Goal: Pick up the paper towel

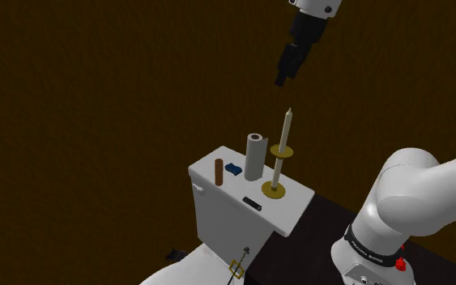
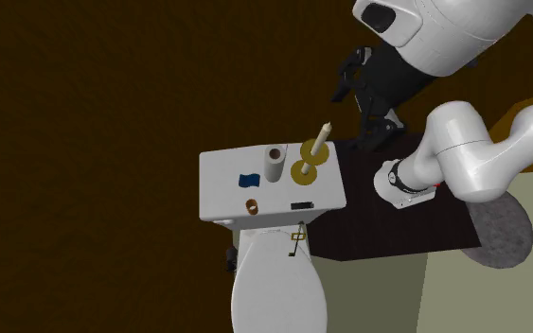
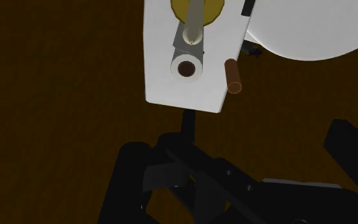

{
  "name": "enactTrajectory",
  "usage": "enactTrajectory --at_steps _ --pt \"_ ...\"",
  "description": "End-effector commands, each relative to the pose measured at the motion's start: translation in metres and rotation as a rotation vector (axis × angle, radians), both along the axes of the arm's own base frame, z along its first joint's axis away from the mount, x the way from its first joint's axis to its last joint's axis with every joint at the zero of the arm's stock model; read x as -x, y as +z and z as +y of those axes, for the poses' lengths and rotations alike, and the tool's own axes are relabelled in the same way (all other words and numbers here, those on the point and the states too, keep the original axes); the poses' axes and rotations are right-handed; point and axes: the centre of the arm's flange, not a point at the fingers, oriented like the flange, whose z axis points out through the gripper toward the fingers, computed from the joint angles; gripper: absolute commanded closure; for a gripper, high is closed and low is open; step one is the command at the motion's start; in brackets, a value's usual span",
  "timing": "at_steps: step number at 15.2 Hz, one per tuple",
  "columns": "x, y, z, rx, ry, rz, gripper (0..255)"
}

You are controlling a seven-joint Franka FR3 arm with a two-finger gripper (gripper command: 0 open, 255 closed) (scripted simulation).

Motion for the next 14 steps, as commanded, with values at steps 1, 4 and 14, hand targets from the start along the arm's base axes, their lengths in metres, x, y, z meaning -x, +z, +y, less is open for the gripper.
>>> enactTrajectory --at_steps 1,4,14 --pt "0.0 0.0 0.0 0.0 0.0 0.0 0" --pt "-0.027 -0.031 -0.007 -0.001 -0.007 0.033 0" --pt "-0.107 -0.142 -0.032 -0.005 -0.032 0.144 0"
